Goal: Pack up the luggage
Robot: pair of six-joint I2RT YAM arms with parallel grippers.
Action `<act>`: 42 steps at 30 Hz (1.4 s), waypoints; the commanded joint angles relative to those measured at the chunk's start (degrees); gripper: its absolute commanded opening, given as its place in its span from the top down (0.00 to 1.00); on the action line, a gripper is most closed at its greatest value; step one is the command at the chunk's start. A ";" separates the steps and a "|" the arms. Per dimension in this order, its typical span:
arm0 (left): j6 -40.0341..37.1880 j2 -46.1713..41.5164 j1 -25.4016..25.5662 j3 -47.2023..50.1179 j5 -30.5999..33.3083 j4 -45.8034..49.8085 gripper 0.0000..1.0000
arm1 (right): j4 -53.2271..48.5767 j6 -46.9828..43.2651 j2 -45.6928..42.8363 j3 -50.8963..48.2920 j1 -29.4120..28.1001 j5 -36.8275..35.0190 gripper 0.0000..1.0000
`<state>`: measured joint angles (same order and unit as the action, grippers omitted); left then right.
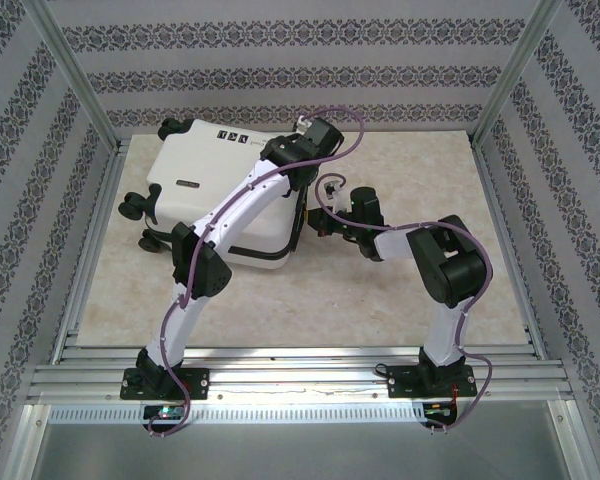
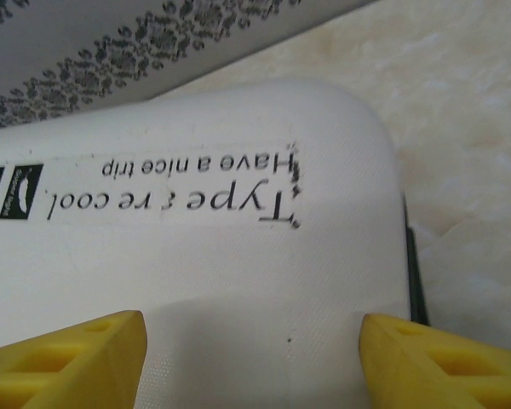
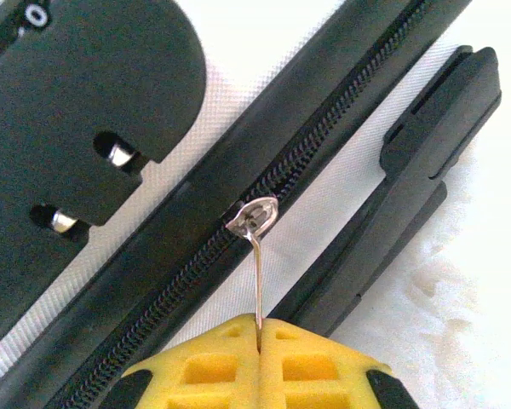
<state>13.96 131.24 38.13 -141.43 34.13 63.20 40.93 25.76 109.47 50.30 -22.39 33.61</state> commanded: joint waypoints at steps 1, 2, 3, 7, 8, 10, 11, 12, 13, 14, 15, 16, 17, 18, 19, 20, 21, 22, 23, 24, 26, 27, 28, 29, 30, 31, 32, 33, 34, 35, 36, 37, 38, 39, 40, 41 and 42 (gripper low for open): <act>2.00 -1.77 -0.16 2.88 3.05 4.68 0.33 | 4.25 4.80 -2.48 -0.73 -0.89 -3.14 1.00; 2.32 -2.41 -0.16 4.28 2.82 4.30 0.33 | 4.25 5.51 -2.58 -0.73 -1.03 -4.14 1.00; 2.68 -3.16 -0.16 6.00 2.73 3.70 0.33 | 4.54 6.51 -2.60 -0.73 -1.15 -5.10 1.00; 3.87 -6.26 -0.16 12.47 1.78 0.94 0.34 | 4.52 10.01 -2.60 -0.06 -1.34 -8.63 1.00; 4.07 -7.01 -0.14 13.85 1.51 0.34 0.34 | 4.22 10.62 -2.53 0.26 -1.35 -9.55 1.00; 4.50 -8.39 -0.16 16.49 0.76 -0.99 0.34 | 3.06 11.47 -2.23 1.25 -1.47 -11.54 1.00; 4.56 -8.94 -0.16 17.60 0.55 -1.58 0.34 | 2.50 11.66 -2.01 1.90 -1.35 -12.32 1.00; 4.64 -9.47 -0.14 18.80 0.27 -2.29 0.34 | 2.10 11.77 -1.87 2.47 -1.34 -13.26 1.00; 4.72 -9.92 -0.16 19.68 0.17 -2.70 0.34 | 1.96 11.94 -1.64 2.93 -1.26 -14.30 1.00; 4.91 -10.18 -0.16 20.37 0.08 -2.93 0.34 | 1.96 12.11 -1.42 3.31 -1.21 -15.22 1.00; 5.01 -10.37 -0.16 21.06 0.06 -3.03 0.34 | 1.96 12.35 -1.21 3.77 -1.09 -15.77 1.00; 5.05 -10.61 -0.16 21.61 -0.01 -3.16 0.34 | 1.96 12.71 -0.95 4.28 -0.85 -16.23 1.00; 5.19 -10.75 -0.16 22.07 -0.15 -3.17 0.34 | 0.64 12.87 -0.73 4.70 -0.70 -16.44 1.00; 5.13 -10.89 -0.16 22.56 -0.23 -3.33 0.34 | 0.56 12.98 -0.43 5.22 -0.48 -16.77 1.00; 5.28 -11.09 -0.16 23.00 -0.44 -3.42 0.35 | 0.51 13.05 0.00 5.87 -0.28 -16.89 1.00; 5.35 -11.31 -0.16 23.50 -0.55 -3.70 0.35 | 0.56 13.08 0.33 6.38 -0.07 -16.73 1.00; 5.33 -11.61 -0.16 24.09 -0.64 -4.09 0.35 | 0.55 13.18 0.84 7.01 0.17 -16.70 1.00; 5.31 -11.91 -0.16 24.71 -0.85 -4.52 0.35 | 0.39 13.26 1.36 8.07 0.52 -16.53 1.00; 5.34 -12.12 -0.16 25.11 -1.04 -4.79 0.35 | 0.30 13.33 1.86 8.81 0.71 -16.45 1.00; 5.37 -12.39 -0.16 25.63 -1.13 -5.10 0.35 | 0.29 13.48 2.50 9.71 1.13 -16.36 1.00; 5.33 -12.80 -0.16 26.57 -1.25 -5.69 0.35 | -0.12 13.53 3.66 11.59 1.75 -16.12 1.00; 5.29 -12.96 -0.14 26.83 -1.26 -5.79 0.35 | -0.15 13.44 4.24 12.44 2.10 -15.98 1.00; 5.21 -13.11 -0.16 27.18 -1.21 -5.93 0.35 | -0.72 13.44 4.81 13.57 2.40 -15.71 1.00; 5.19 -13.24 -0.16 27.41 -1.24 -6.05 0.35 | -1.05 13.37 5.41 14.60 2.76 -15.68 1.00; 5.13 -13.37 -0.16 27.64 -1.24 -6.12 0.35 | -1.11 13.35 5.91 15.34 3.02 -15.45 1.00; 5.12 -13.51 -0.16 27.84 -1.23 -6.18 0.35 | -1.12 13.35 6.46 16.37 3.30 -15.04 1.00; 5.07 -13.76 -0.16 28.23 -1.29 -6.41 0.35 | -1.28 13.29 7.03 17.16 3.48 -14.76 1.00; 4.98 -13.97 -0.16 28.49 -1.33 -6.67 0.35 | -1.26 13.12 7.52 17.89 3.73 -14.57 1.00; 4.90 -14.19 -0.16 28.82 -1.43 -6.97 0.35 | -1.27 12.85 7.95 18.68 3.76 -14.37 1.00; 4.87 -14.46 -0.16 29.16 -1.54 -7.08 0.35 | -1.55 12.70 8.42 19.52 3.88 -14.56 1.00; 4.90 -14.76 -0.16 29.55 -1.61 -7.33 0.35 | -1.38 12.57 8.69 19.94 4.05 -14.54 1.00; 4.94 -15.02 -0.16 29.85 -1.70 -7.54 0.35 | -0.60 12.63 8.91 20.17 4.15 -14.41 1.00; 4.89 -15.28 -0.16 30.29 -1.70 -7.72 0.35 | -0.12 12.78 9.01 20.18 4.27 -14.28 1.00; 4.93 -15.47 -0.16 30.56 -1.70 -7.85 0.35 | 0.08 12.84 8.77 20.12 4.36 -14.12 1.00; 4.91 -15.77 -0.16 31.09 -1.76 -7.97 0.35 | 0.48 12.75 8.49 19.81 4.37 -13.78 1.00; 4.92 -16.03 -0.16 31.68 -1.83 -8.26 0.35 | 1.43 12.59 8.10 19.16 4.30 -12.97 1.00; 5.01 -16.30 -0.15 32.11 -1.95 -8.44 0.35 | 1.57 12.41 7.71 18.63 4.25 -12.64 1.00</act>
<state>19.53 115.83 38.50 -112.44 33.19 46.11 34.04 38.22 118.34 66.94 -21.10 25.34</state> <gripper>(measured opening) 0.649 0.048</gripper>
